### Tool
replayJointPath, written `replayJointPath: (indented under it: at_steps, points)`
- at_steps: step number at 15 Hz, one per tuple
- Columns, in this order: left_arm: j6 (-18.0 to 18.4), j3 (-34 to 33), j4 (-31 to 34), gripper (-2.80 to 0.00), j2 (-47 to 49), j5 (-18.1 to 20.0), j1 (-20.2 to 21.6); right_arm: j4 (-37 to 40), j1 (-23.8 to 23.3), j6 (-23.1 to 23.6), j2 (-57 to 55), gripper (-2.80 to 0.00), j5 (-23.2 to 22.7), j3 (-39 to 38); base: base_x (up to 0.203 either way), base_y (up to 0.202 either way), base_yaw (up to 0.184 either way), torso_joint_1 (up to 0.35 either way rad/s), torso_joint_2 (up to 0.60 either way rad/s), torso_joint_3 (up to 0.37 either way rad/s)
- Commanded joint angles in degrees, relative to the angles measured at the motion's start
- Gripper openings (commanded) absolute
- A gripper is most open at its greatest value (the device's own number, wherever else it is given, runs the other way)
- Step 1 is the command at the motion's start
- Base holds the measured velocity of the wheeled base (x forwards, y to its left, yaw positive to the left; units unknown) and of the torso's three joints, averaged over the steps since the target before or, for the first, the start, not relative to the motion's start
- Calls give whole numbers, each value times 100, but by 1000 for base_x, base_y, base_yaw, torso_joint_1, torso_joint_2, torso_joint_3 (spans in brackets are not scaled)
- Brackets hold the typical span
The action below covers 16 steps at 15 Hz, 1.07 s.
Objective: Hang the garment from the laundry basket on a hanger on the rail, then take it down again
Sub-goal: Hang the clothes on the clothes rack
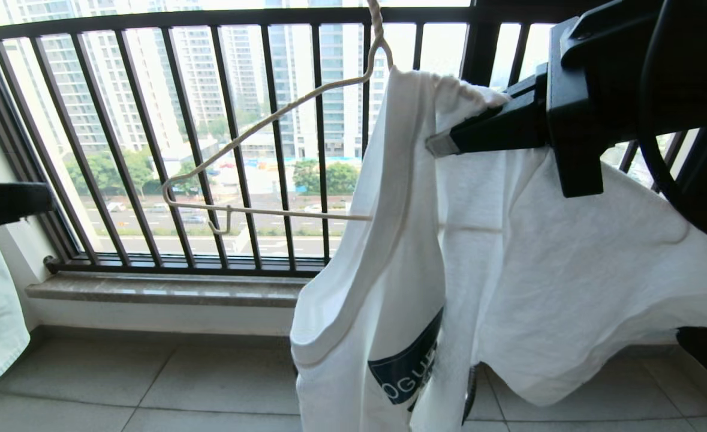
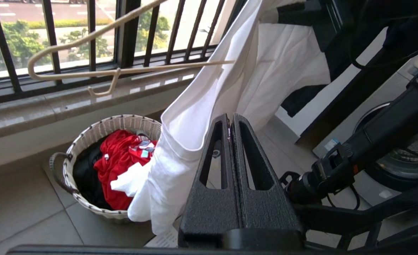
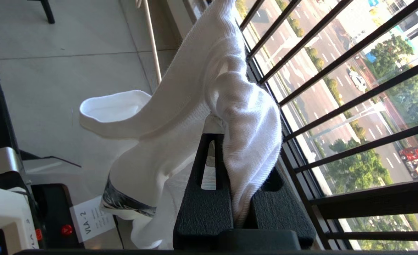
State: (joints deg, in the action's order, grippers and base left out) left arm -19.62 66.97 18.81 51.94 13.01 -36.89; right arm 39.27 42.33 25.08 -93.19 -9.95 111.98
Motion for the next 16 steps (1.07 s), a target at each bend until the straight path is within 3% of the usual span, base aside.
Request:
replayJointPath:
  at_steps: [1, 4, 5, 7, 12, 16]
  points:
    - [-28, 28, 103, -280, 400, 3, -226, -20, 0, -39, -23, -280, 10, -1, 0, 0, 0, 0, 0, 0]
    - [-101, -110, 102, -280, 824, -101, -235, -33, 4, -65, -26, -280, 19, -10, 0, 0, 0, 0, 0, 0]
    - [-146, -131, 98, 0, 957, -175, -232, -42, 4, -87, -23, -280, 19, -10, 0, 0, 0, 0, 0, 0]
    - [-235, -141, 108, 0, 1230, -314, -231, -42, 4, -302, -23, -280, 19, -10, 0, 0, 0, 0, 0, 0]
    - [-494, -185, 115, 0, 1978, -397, -230, -77, 4, -355, 3, -280, 10, -10, 0, 0, 0, 0, 0, 0]
    - [-633, -266, -19, 0, 2291, -721, -230, -77, 47, -355, 126, -280, -7, -45, 0, 0, 0, 0, 0, 0]
